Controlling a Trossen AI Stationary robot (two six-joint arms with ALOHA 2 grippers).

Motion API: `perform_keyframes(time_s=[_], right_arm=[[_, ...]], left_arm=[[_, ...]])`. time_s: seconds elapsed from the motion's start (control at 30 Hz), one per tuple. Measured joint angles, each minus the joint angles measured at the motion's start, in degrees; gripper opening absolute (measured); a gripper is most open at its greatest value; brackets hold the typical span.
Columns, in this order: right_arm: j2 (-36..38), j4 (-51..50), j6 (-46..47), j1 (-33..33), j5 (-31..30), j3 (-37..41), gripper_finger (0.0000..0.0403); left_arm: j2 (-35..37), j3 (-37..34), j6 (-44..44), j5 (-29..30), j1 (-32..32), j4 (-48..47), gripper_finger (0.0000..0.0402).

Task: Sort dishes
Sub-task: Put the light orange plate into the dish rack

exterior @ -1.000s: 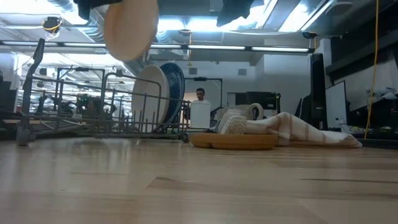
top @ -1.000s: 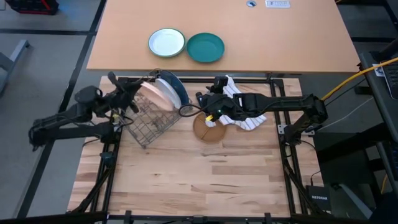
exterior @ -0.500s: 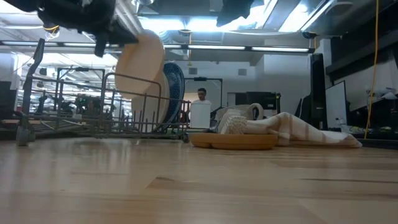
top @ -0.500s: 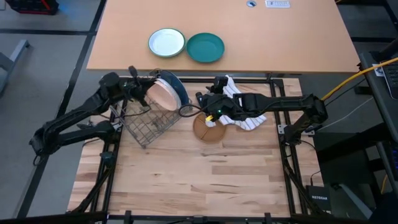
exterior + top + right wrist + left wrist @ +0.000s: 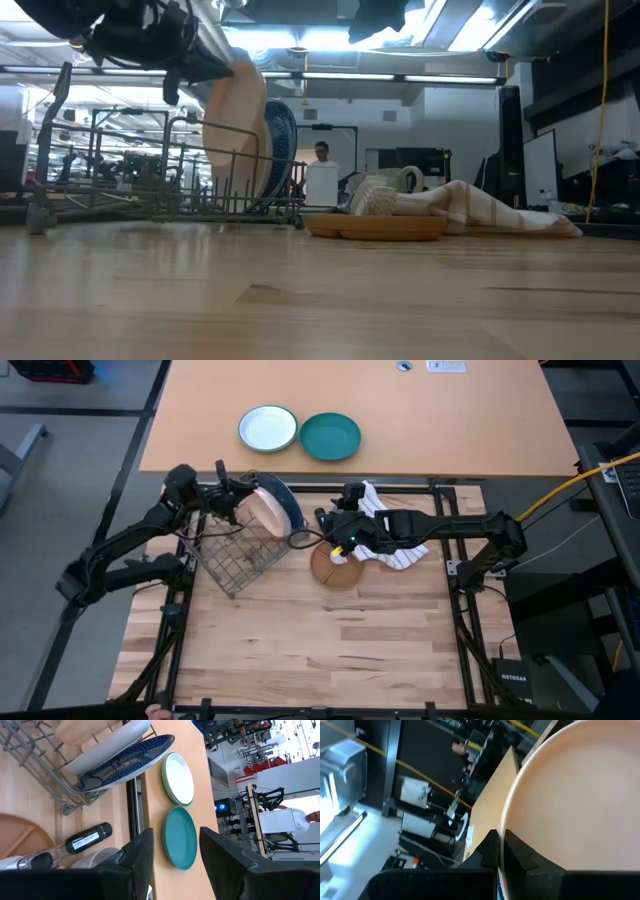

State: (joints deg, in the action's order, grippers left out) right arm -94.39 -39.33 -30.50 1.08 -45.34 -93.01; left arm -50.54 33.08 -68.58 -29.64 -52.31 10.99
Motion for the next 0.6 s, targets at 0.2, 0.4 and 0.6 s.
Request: perform_keyframes(time_s=[0.2, 0.4, 0.6], right_arm=[[0.0, 0.0, -0.02, 0.0, 0.0, 0.0, 0.0163], [0.0, 0.0, -0.33, 0.01, -0.01, 0.0, 0.0163], [-1.0, 0.26, -2.79, 0.0, 0.2, 0.0, 0.0163]], left_arm=[[-0.54, 0.02, -2.34, -9.56, -4.28, -0.7, 0.0], [-3.78, 0.02, -5.41, -13.83, -7.07, -1.79, 0.0], [-7.19, 0.02, -5.54, -14.01, -7.37, 2.26, 0.0]])
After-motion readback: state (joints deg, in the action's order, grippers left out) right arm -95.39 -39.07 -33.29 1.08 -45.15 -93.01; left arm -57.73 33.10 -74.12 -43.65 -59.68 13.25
